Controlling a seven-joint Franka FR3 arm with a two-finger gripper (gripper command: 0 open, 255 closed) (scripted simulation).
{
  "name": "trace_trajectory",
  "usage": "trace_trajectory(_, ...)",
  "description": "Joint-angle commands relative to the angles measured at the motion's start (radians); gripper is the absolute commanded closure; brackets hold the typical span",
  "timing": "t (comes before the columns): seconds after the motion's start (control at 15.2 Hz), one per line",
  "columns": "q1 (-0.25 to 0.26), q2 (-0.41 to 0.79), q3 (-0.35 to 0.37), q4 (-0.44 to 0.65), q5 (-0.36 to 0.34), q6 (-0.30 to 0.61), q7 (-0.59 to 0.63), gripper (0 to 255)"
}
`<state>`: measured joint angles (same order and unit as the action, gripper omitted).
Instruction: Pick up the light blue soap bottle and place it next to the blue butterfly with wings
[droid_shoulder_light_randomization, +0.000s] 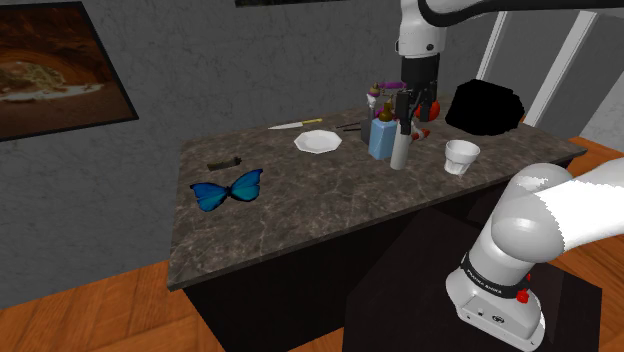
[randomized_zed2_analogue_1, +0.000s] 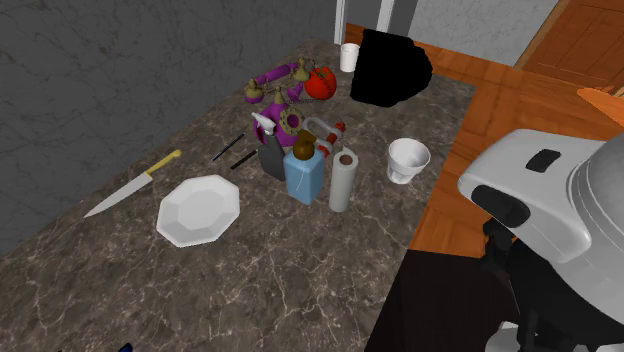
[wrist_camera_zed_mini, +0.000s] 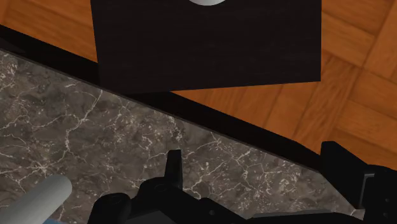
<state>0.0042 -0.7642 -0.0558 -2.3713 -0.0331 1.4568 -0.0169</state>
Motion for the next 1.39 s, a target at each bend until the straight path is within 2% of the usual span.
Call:
trace_trajectory(0.0,0.000,0.000,0.000,0.000,0.000,0.000,0.000,0)
trace_trajectory(0.4,-0.031,0.131,-0.105,0.036,-0.074,0.128,-0.115,0)
trace_trajectory(0.73,-0.048,0.263,-0.190,0.100,-0.106,0.229,-0.209,0)
trace_trajectory(1.06,-0.058,0.414,-0.270,0.193,-0.105,0.316,-0.308,0)
trace_trajectory(1.32,-0.065,0.547,-0.330,0.290,-0.077,0.372,-0.393,0)
